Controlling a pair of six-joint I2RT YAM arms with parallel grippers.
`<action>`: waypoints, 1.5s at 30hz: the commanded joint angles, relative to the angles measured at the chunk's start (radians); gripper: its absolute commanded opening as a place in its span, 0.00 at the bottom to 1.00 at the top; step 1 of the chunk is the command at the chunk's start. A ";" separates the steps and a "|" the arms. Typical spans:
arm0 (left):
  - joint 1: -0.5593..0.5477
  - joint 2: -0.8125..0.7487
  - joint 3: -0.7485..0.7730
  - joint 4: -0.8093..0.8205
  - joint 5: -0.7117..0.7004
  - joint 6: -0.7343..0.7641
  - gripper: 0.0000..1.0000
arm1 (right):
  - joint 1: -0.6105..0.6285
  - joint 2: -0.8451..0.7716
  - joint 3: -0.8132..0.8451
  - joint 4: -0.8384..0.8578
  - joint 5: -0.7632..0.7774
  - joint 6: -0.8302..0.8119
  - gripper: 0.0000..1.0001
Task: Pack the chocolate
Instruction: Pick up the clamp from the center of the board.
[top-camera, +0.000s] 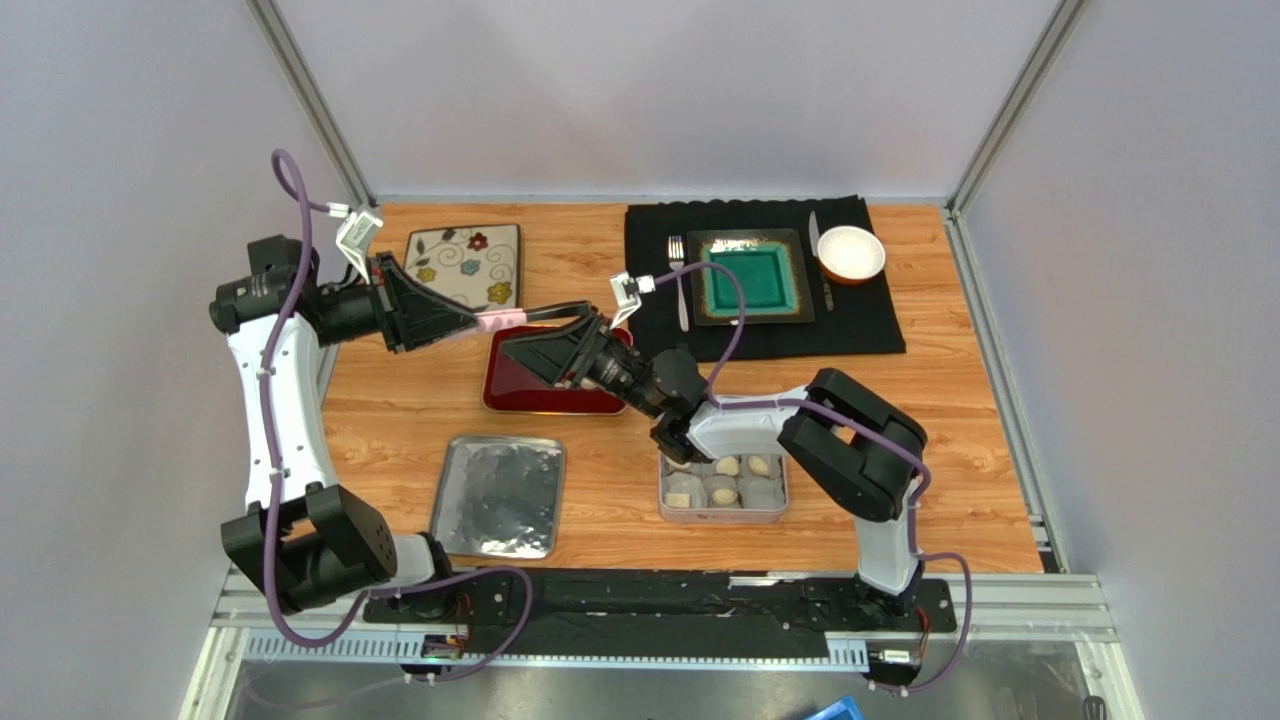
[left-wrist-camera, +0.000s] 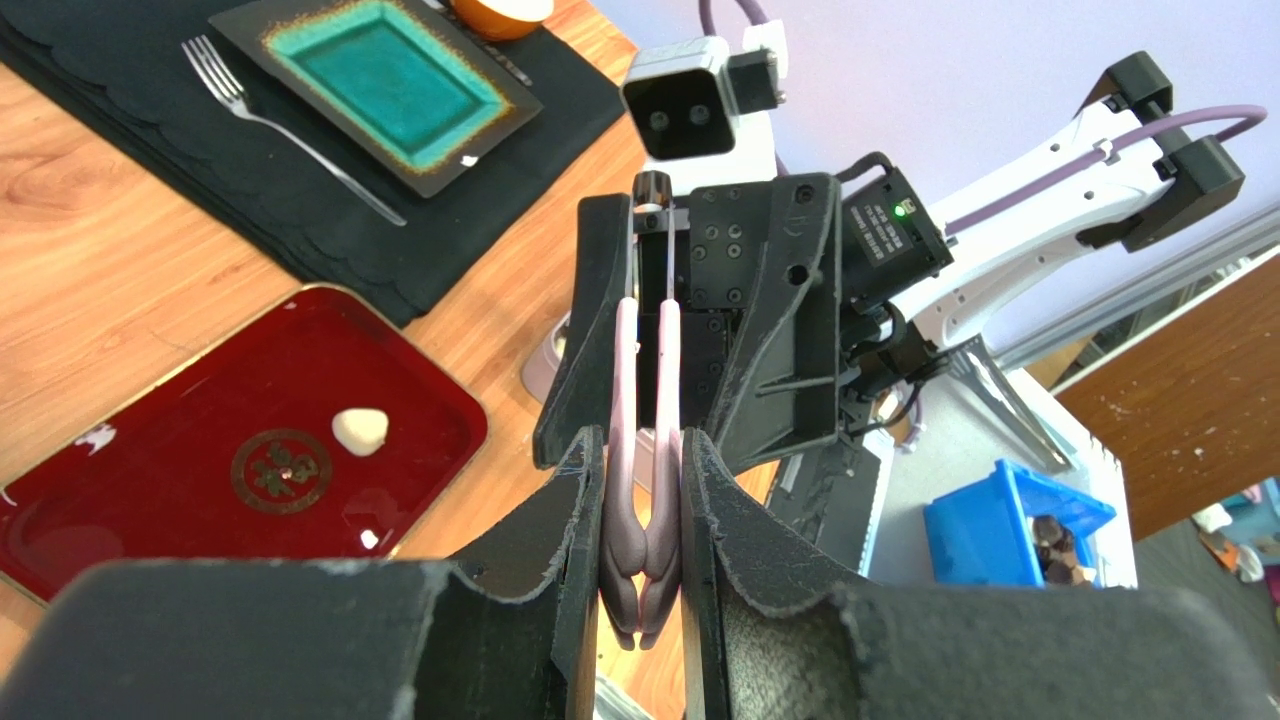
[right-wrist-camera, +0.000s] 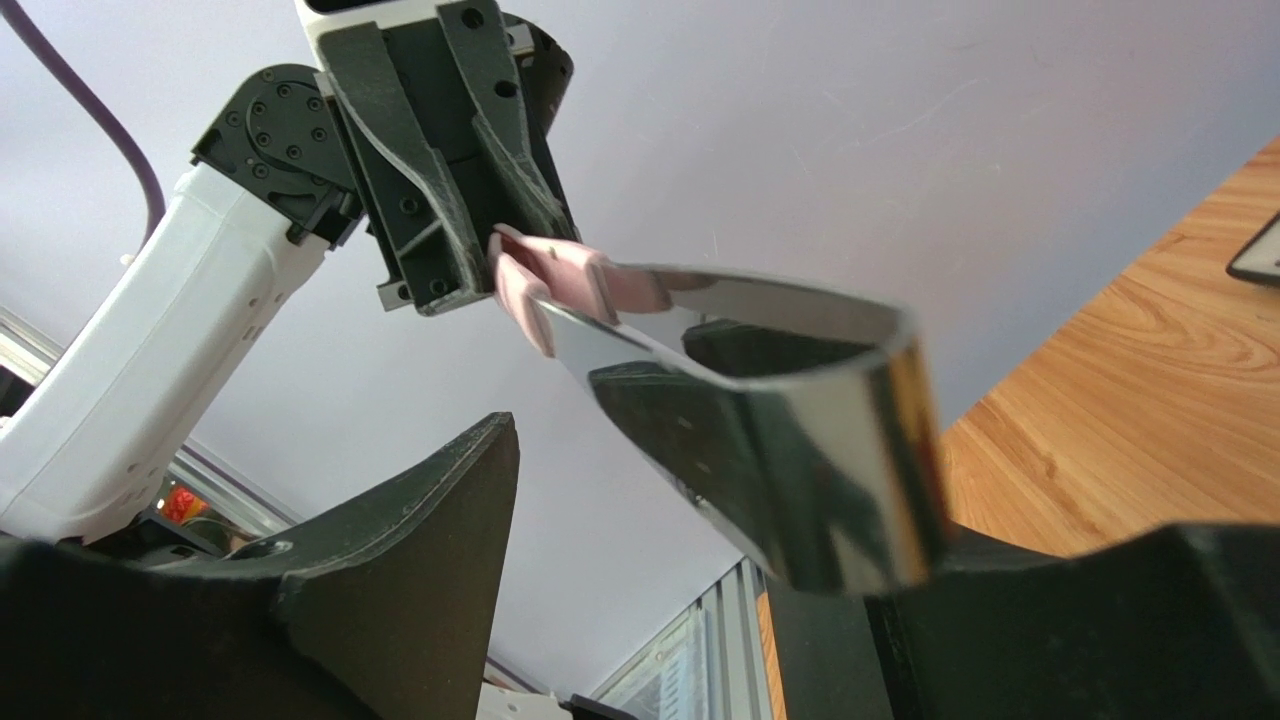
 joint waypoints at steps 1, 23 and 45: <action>0.007 -0.028 -0.008 -0.138 0.299 -0.039 0.00 | 0.008 -0.014 0.065 0.214 0.054 -0.069 0.60; 0.010 -0.033 -0.116 -0.138 0.299 -0.061 0.00 | -0.016 -0.092 0.030 0.214 0.087 -0.050 0.42; 0.039 -0.017 -0.137 -0.138 0.299 -0.067 0.00 | -0.027 -0.100 0.049 0.212 -0.020 -0.050 0.34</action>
